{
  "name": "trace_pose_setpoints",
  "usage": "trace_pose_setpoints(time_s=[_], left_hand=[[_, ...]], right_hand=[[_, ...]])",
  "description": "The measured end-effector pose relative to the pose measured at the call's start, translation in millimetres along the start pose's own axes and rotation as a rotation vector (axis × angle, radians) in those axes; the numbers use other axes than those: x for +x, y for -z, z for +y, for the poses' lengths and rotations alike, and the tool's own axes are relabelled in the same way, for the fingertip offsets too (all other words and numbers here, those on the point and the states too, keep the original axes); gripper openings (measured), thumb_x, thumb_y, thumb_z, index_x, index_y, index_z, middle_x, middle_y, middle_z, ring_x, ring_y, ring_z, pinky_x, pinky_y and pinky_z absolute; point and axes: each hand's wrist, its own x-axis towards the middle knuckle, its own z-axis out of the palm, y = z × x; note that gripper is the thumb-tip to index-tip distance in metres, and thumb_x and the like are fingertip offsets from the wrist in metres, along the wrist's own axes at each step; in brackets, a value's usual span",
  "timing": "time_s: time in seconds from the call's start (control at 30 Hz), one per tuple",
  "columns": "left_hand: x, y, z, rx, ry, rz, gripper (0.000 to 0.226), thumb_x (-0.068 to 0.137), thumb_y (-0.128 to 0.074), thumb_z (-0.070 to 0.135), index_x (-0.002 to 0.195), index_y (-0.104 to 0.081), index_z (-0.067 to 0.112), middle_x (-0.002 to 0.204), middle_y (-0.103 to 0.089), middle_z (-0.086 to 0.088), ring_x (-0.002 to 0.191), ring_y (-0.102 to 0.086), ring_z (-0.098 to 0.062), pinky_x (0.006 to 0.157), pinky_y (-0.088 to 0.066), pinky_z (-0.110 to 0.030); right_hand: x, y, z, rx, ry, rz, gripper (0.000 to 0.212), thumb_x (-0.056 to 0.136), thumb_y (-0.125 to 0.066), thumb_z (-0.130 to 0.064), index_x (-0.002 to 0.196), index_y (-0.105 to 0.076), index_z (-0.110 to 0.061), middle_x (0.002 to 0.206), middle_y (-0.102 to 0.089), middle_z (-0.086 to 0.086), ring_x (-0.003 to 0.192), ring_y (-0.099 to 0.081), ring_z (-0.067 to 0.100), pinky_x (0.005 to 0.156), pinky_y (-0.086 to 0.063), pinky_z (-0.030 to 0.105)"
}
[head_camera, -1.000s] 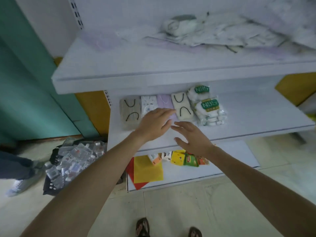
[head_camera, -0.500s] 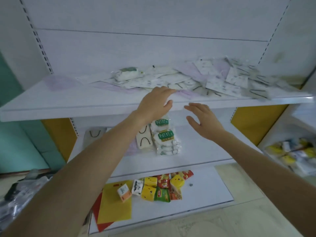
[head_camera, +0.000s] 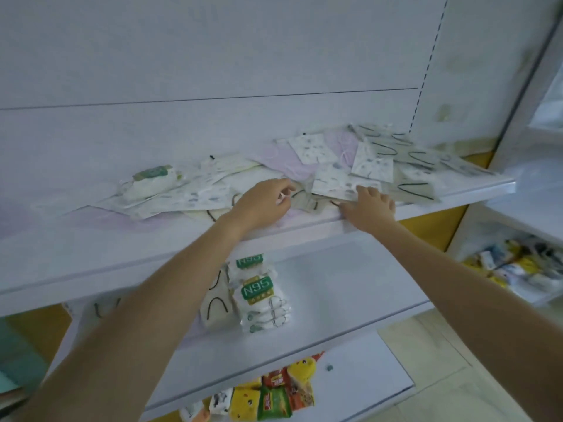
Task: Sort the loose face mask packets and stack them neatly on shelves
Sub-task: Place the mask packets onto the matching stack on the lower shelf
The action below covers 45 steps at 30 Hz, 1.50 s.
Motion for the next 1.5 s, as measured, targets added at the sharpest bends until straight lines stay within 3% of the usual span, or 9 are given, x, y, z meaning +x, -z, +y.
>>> trace_pose_setpoints(time_s=[0.13,0.37,0.57,0.73,0.87,0.97,1.17,1.4,1.5], left_hand=[[40.9,-25.1,18.4,0.017,0.067,0.041,0.032,0.096,-0.046,0.033,0.125,-0.053,0.023,0.107,-0.065,-0.003,0.098,-0.057,-0.022,0.074,-0.040,-0.029],[87.7,-49.1,41.9,-0.110,0.212,0.021,0.046,0.092,-0.046,0.051,0.130,-0.049,0.026,0.125,-0.062,-0.005,0.117,-0.055,-0.024,0.097,-0.043,-0.036],[108.7,-51.1,60.3,-0.199,0.335,0.197,0.033,0.094,-0.045,0.044,0.115,-0.052,0.020,0.064,-0.064,0.004,0.047,-0.060,-0.005,0.060,-0.047,-0.023],[123.2,-56.6,69.8,-0.163,0.337,0.372,0.045,0.092,-0.045,0.006,0.136,-0.041,0.013,0.113,-0.058,-0.008,0.087,-0.055,-0.019,0.063,-0.031,-0.017],[120.0,-72.4,67.1,-0.199,0.486,0.578,0.055,0.090,-0.044,-0.002,0.142,-0.031,0.009,0.136,-0.041,-0.019,0.119,-0.043,-0.028,0.075,-0.025,-0.012],[108.1,-84.1,70.2,-0.254,0.580,0.753,0.059,0.091,-0.042,-0.001,0.146,-0.024,0.010,0.143,-0.031,-0.017,0.123,-0.039,-0.026,0.076,-0.022,-0.007],[81.0,-70.0,72.0,-0.287,0.542,1.091,0.049,0.089,-0.038,-0.003,0.137,-0.040,0.006,0.140,-0.039,-0.010,0.128,-0.038,-0.019,0.085,-0.022,0.002],[76.2,-60.6,69.3,-0.694,0.598,0.922,0.046,0.085,-0.039,0.002,0.123,-0.053,0.025,0.132,-0.051,-0.001,0.115,-0.053,-0.016,0.101,-0.044,-0.033],[81.4,-67.3,59.3,-0.822,0.698,0.704,0.047,0.088,-0.041,0.001,0.130,-0.050,0.018,0.133,-0.052,-0.008,0.116,-0.055,-0.024,0.100,-0.046,-0.045]], right_hand=[[8.0,-9.3,10.3,-0.024,0.123,0.093,0.041,0.090,-0.044,-0.046,0.119,-0.058,-0.019,0.127,-0.051,0.008,0.123,-0.037,0.031,0.098,-0.027,0.038],[31.8,2.9,15.4,0.201,0.300,0.124,0.032,0.094,-0.050,-0.035,0.089,-0.067,-0.008,0.088,-0.065,0.009,0.086,-0.058,0.026,0.068,-0.040,0.032],[58.9,18.0,16.8,0.599,0.421,0.118,0.025,0.092,-0.055,-0.033,0.073,-0.060,-0.017,0.063,-0.056,-0.003,0.063,-0.051,0.014,0.061,-0.037,0.029],[87.1,28.9,35.3,0.654,0.486,-0.101,0.035,0.095,-0.047,-0.036,0.100,-0.068,-0.008,0.099,-0.069,0.007,0.095,-0.062,0.022,0.077,-0.043,0.029],[123.5,32.2,66.2,0.052,0.393,-0.020,0.062,0.091,-0.045,-0.051,0.138,-0.037,-0.011,0.143,-0.037,0.012,0.130,-0.032,0.033,0.102,-0.029,0.041],[133.9,25.7,74.3,-0.095,0.385,-0.161,0.056,0.090,-0.045,-0.049,0.130,-0.045,-0.009,0.135,-0.042,0.016,0.124,-0.036,0.035,0.098,-0.033,0.042],[127.3,20.6,74.4,-0.009,0.502,-0.017,0.025,0.095,-0.040,-0.021,0.108,-0.058,-0.008,0.111,-0.058,0.014,0.109,-0.048,0.032,0.078,-0.039,0.034],[119.6,16.5,69.3,0.004,0.489,-0.147,0.062,0.085,-0.047,-0.060,0.128,-0.048,-0.015,0.132,-0.047,0.009,0.124,-0.037,0.031,0.098,-0.032,0.042],[117.2,15.0,62.7,-0.003,0.531,-0.088,0.039,0.092,-0.045,-0.045,0.118,-0.056,-0.018,0.120,-0.057,0.009,0.116,-0.044,0.029,0.085,-0.035,0.035]])
